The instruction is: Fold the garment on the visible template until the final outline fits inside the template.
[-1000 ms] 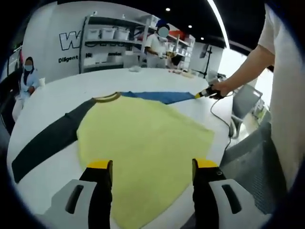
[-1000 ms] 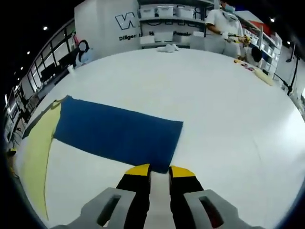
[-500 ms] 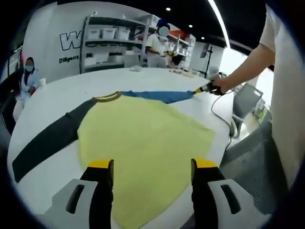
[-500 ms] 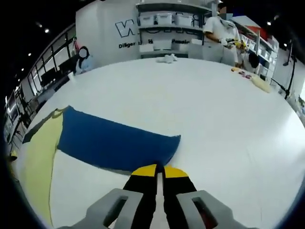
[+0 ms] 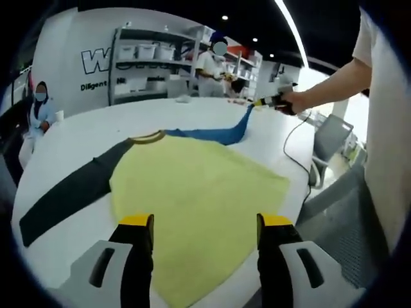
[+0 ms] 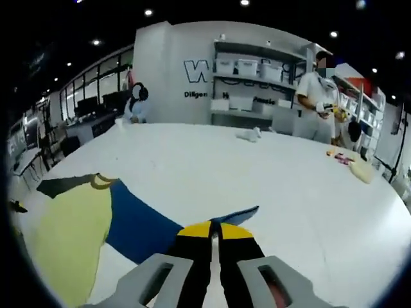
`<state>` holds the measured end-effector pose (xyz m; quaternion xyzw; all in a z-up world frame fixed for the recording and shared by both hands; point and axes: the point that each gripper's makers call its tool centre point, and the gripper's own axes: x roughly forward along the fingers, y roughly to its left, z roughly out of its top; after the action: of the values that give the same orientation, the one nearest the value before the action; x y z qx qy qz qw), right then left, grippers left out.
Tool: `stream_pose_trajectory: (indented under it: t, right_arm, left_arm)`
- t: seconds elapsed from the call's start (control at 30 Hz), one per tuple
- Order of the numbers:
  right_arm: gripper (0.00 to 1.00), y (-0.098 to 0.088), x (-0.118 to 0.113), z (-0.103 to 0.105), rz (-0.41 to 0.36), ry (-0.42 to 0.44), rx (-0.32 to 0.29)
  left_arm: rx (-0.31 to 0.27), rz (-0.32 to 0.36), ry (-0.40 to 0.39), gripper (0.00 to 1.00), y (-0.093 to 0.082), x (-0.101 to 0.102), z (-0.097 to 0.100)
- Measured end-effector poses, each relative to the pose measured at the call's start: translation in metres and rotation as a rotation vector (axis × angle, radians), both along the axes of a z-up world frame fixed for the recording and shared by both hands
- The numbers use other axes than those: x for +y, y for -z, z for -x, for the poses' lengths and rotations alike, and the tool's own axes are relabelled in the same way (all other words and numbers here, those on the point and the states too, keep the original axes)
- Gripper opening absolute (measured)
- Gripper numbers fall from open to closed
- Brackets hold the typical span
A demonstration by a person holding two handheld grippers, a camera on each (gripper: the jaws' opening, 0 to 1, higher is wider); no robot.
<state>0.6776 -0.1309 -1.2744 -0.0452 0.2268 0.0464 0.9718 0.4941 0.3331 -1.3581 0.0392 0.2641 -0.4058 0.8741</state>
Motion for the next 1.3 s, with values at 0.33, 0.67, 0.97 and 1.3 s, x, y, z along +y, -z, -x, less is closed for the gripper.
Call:
stream_pose_trajectory:
  t: [0.33,0.67,0.97,1.3]
  right_arm:
    - [0.0,-0.044,0.098,-0.031,0.015,-0.221,-0.088]
    - [0.0,-0.05,0.187,-0.048,0.038,-0.398,-0.099]
    - [0.0,-0.042,0.254,-0.057,0.036,-0.54,-0.073]
    - [0.0,-0.024,0.323,-0.064,0.036,-0.703,-0.028]
  left_arm:
    - [-0.009,-0.006,-0.006,0.67,-0.001,0.005,0.004]
    - [-0.009,-0.01,-0.009,0.69,0.0,0.01,0.007]
    - [-0.011,-0.001,-0.025,0.69,-0.001,0.018,0.006]
    - [-0.004,0.004,-0.041,0.69,0.003,0.025,0.001]
